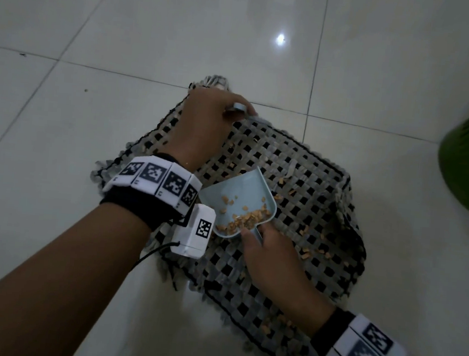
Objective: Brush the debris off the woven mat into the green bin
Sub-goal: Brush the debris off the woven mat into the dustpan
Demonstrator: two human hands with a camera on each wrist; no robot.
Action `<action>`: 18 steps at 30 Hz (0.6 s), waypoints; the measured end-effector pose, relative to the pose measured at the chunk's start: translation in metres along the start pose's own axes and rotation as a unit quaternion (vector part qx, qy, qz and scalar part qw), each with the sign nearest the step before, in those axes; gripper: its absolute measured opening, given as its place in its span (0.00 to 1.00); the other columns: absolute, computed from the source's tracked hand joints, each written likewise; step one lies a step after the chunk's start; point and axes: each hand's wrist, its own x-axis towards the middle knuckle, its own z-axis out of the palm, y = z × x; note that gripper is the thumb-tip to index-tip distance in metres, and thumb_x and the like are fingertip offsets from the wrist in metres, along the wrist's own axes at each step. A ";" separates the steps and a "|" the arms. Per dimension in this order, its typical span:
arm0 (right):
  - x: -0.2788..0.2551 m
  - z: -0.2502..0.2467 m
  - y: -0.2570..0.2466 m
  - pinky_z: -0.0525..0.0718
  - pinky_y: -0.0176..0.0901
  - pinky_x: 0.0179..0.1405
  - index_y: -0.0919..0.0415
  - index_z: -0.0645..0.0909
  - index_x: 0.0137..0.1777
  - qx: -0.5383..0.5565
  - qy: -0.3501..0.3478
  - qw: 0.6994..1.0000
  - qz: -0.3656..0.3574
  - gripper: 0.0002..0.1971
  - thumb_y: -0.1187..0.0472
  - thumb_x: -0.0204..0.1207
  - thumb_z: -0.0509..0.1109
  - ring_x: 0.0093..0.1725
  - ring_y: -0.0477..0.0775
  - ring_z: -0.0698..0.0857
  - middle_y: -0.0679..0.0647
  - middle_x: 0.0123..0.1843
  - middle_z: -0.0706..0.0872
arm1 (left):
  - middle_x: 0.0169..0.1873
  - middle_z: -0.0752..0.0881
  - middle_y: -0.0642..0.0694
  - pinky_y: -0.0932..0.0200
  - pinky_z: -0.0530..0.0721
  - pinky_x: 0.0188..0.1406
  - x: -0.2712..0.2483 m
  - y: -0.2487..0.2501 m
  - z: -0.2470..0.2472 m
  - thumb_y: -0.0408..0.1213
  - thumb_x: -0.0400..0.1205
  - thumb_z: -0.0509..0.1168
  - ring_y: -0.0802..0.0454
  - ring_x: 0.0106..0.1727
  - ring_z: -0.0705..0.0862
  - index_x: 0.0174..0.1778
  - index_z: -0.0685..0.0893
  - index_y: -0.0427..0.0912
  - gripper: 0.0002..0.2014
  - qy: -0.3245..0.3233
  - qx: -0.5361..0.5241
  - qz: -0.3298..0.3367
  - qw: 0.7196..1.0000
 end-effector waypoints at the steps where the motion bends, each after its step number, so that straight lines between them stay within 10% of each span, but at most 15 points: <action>1: 0.000 -0.001 0.000 0.67 0.37 0.24 0.54 0.79 0.47 0.004 0.000 1.000 0.001 0.16 0.44 0.87 0.58 0.25 0.45 0.72 0.49 0.29 0.76 | 0.48 0.93 0.48 0.59 0.87 0.58 0.001 0.000 0.001 0.25 0.79 0.69 0.56 0.51 0.90 0.49 0.94 0.45 0.12 -0.028 0.009 0.003 1.000; 7: -0.002 -0.001 0.001 0.66 0.32 0.21 0.52 0.77 0.47 0.006 -0.003 1.000 0.003 0.15 0.44 0.87 0.57 0.23 0.43 0.71 0.48 0.29 0.75 | 0.40 0.89 0.58 0.82 0.78 0.46 0.007 -0.005 -0.022 0.18 0.72 0.66 0.64 0.43 0.86 0.40 0.92 0.42 0.15 -0.049 0.034 -0.027 0.998; 12: -0.003 -0.001 0.000 0.66 0.35 0.22 0.50 0.74 0.41 0.011 0.002 1.000 -0.003 0.16 0.44 0.86 0.58 0.21 0.44 0.68 0.48 0.28 0.73 | 0.43 0.93 0.50 0.63 0.86 0.50 0.010 -0.003 -0.015 0.19 0.72 0.66 0.56 0.46 0.89 0.43 0.93 0.43 0.16 -0.025 0.016 0.019 0.999; 18: -0.004 -0.003 -0.001 0.67 0.38 0.24 0.53 0.75 0.43 0.008 -0.005 1.000 -0.001 0.16 0.45 0.87 0.58 0.24 0.46 0.68 0.48 0.29 0.73 | 0.41 0.88 0.56 0.86 0.74 0.43 -0.009 -0.014 -0.027 0.18 0.74 0.63 0.75 0.42 0.83 0.44 0.91 0.40 0.15 -0.087 0.005 -0.072 0.994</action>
